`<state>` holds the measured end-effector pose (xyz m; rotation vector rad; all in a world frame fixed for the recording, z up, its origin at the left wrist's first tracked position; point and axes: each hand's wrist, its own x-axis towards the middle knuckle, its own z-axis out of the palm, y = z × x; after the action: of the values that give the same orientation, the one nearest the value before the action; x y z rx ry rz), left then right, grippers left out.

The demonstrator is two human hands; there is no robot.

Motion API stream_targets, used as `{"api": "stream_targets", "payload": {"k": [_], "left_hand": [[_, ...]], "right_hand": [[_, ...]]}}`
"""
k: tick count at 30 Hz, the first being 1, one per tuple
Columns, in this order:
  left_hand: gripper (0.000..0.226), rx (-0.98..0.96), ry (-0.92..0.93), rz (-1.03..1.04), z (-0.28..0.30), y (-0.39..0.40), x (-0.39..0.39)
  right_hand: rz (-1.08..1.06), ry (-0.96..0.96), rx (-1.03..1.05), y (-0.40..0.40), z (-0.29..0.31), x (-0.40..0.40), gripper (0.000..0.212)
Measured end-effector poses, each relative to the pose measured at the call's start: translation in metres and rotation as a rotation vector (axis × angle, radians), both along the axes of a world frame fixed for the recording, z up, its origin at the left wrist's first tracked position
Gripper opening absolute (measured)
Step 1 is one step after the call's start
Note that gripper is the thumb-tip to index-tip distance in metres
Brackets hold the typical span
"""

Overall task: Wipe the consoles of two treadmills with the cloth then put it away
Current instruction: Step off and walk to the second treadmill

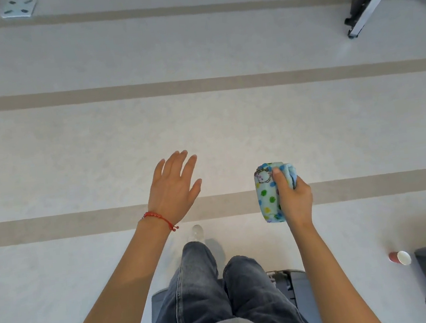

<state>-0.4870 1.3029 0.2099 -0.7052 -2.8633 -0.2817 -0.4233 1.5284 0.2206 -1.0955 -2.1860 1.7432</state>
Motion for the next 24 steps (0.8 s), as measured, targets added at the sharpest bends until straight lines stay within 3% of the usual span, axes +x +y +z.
{"api": "stream_targets", "payload": {"k": [9,17,24], "left_hand": [[0.051,-0.006,0.018,-0.109,-0.088,-0.032,-0.135],[0.051,-0.040,0.011,-0.189,-0.102,-0.057,-0.218],[0.051,-0.055,-0.005,-0.283,-0.124,-0.026,-0.283]], "right_hand": [[-0.140,0.053,-0.011,-0.033,-0.088,-0.124,0.022],[-0.208,0.005,-0.009,-0.060,-0.110,-0.188,0.028],[-0.284,-0.033,-0.008,-0.043,-0.126,-0.233,0.026]]}}
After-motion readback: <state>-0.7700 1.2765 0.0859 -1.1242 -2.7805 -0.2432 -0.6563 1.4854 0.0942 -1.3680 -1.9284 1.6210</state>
